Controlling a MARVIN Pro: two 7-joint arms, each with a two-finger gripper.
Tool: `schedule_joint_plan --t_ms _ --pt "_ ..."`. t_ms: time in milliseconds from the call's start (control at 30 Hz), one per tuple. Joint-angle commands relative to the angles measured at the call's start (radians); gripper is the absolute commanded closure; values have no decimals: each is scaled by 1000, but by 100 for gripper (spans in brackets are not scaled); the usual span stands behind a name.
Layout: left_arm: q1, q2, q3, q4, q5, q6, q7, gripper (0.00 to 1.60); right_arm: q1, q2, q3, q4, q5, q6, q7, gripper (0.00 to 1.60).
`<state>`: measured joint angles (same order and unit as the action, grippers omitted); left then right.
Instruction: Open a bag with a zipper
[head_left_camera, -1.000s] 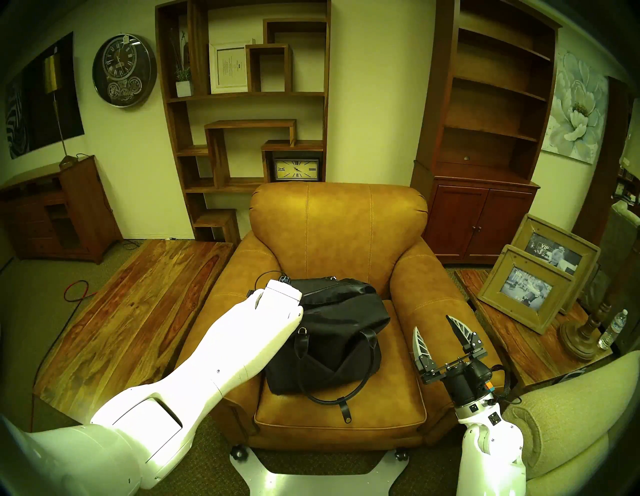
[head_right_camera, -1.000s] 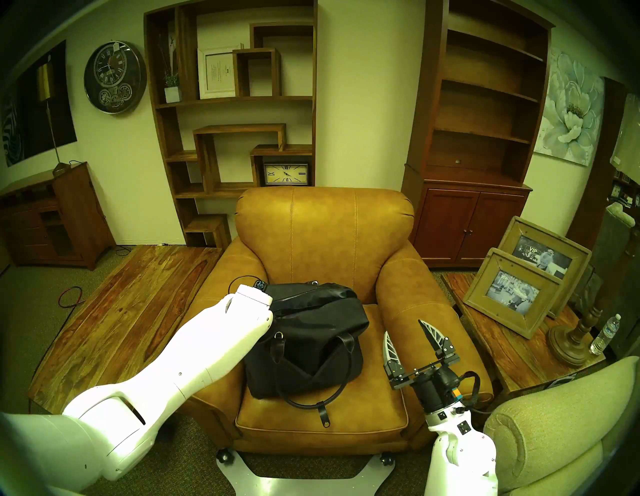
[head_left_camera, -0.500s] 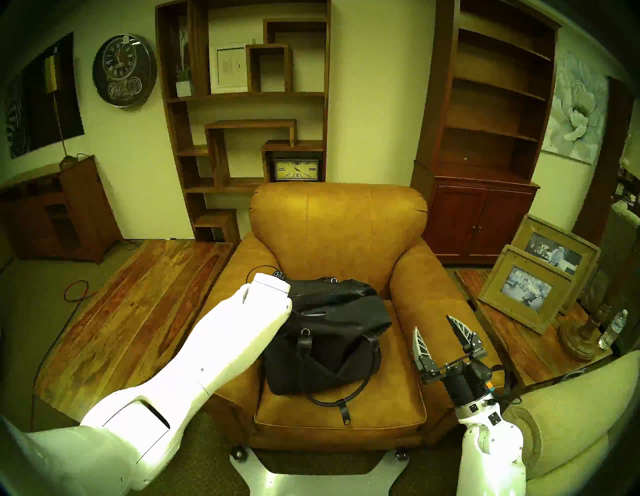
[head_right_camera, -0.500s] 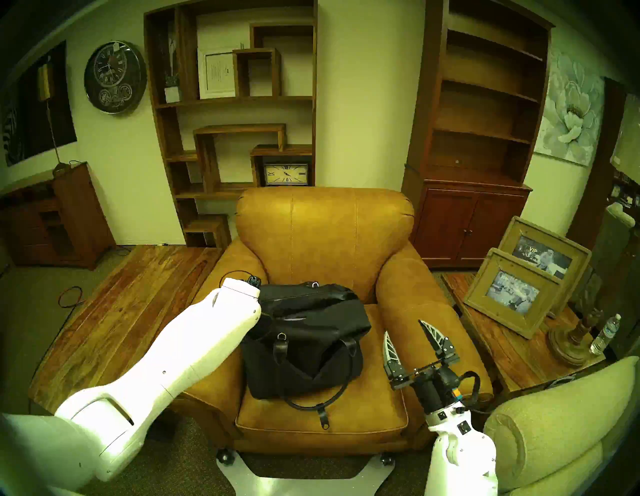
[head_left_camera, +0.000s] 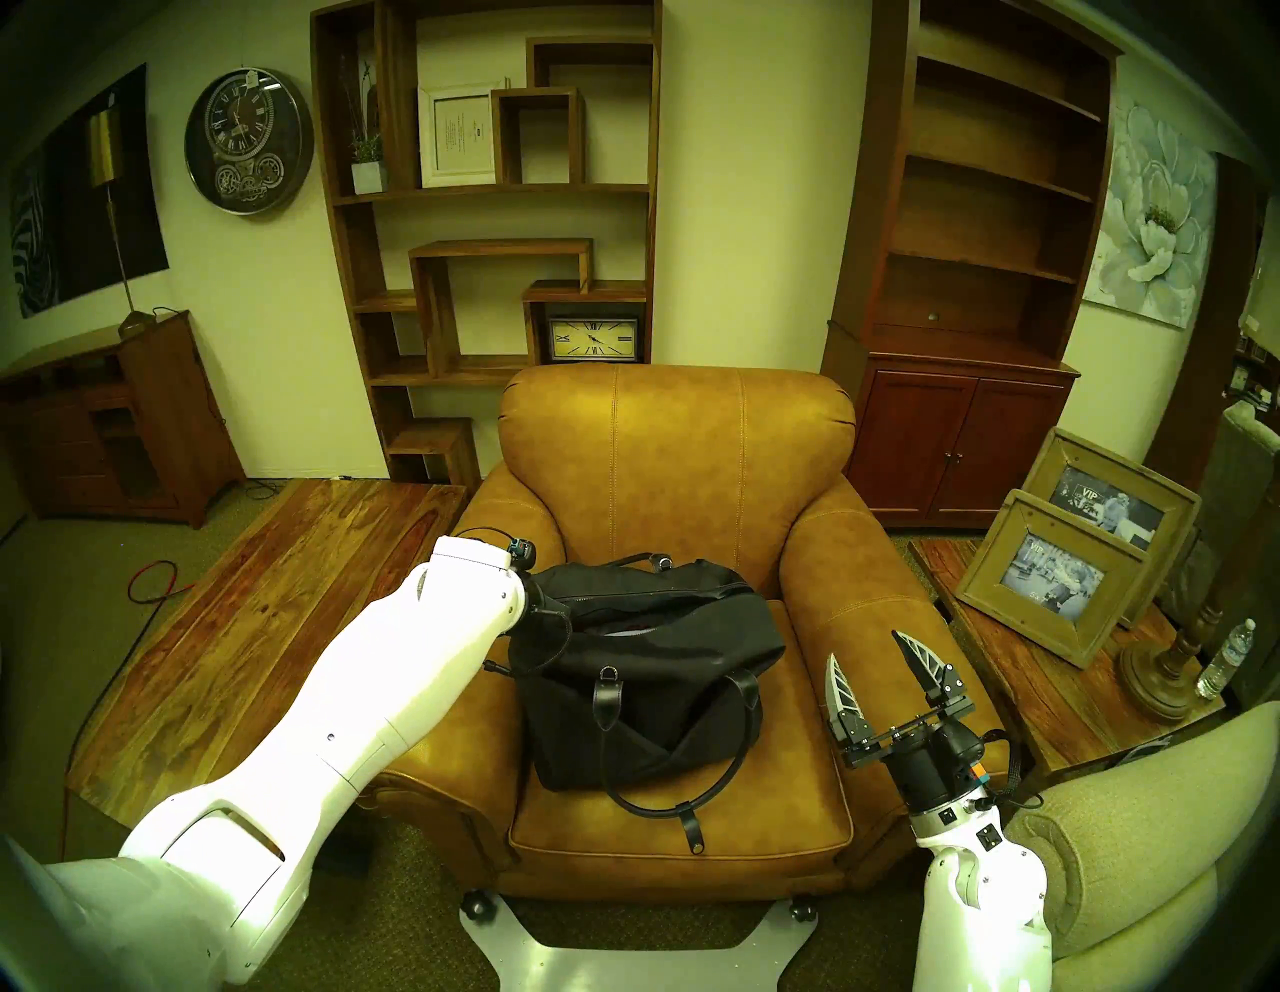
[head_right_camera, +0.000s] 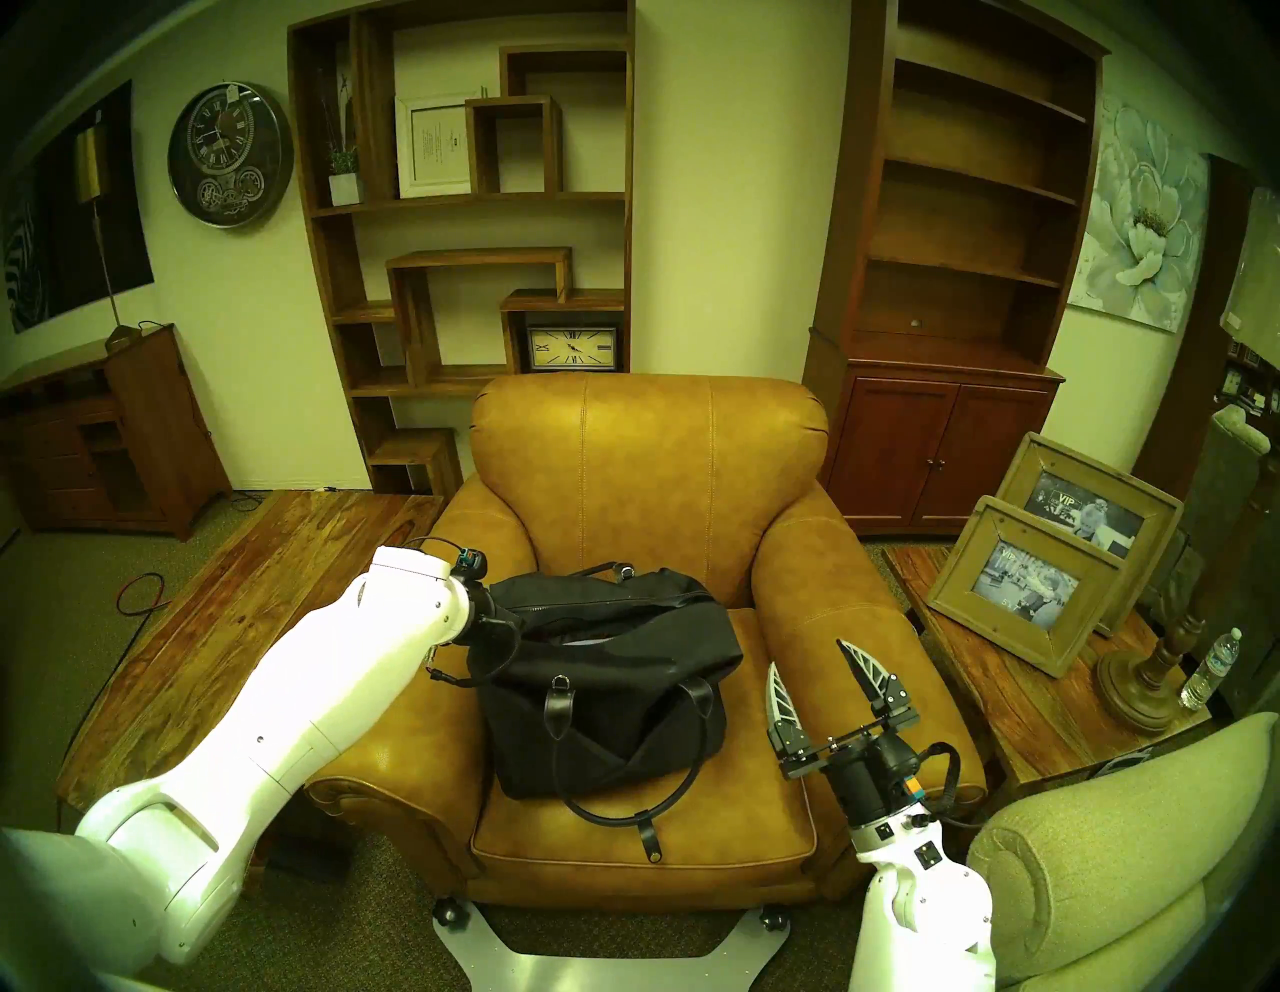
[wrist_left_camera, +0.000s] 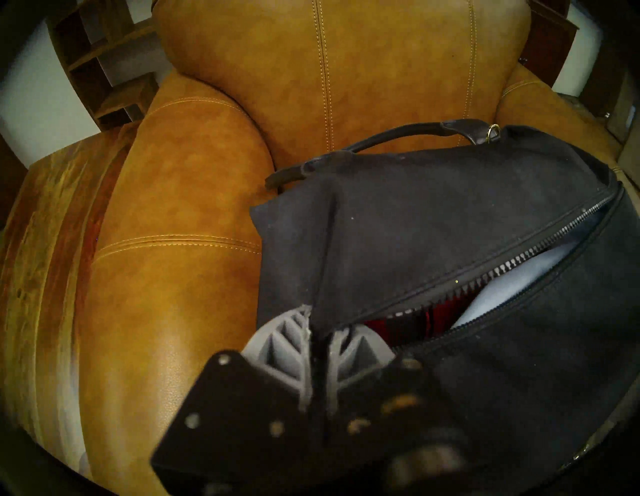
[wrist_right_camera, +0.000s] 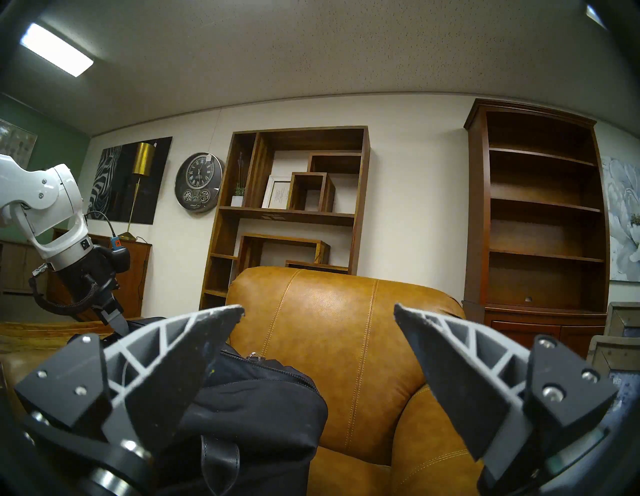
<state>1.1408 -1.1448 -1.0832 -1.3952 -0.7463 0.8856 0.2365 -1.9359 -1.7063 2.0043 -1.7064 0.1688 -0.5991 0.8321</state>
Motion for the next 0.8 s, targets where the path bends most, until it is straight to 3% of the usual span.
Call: schedule_joint_plan --t_ms 0,167,200,233,333,400,767 --pt "0 43 -21 -23 -17 -31 -62 160 5 2 -2 -20 4 -5 1 0" --pt "-1 52 -16 -8 -14 -35 -82 155 5 2 -2 -20 4 -5 1 0" --pt "2 55 -14 -10 -14 -34 -88 147 5 2 -2 -20 4 -5 1 0" --pt "4 57 -13 -11 -14 -35 -90 123 5 2 -2 -20 4 -5 1 0" --pt "5 66 -9 -13 -19 -36 -113 103 5 2 -2 -21 4 -5 1 0" --pt "13 75 -10 -34 -20 -36 -121 113 5 2 -2 -20 4 -5 1 0" --pt "59 109 -19 -107 -32 -24 -131 94 5 2 -2 -20 4 -5 1 0"
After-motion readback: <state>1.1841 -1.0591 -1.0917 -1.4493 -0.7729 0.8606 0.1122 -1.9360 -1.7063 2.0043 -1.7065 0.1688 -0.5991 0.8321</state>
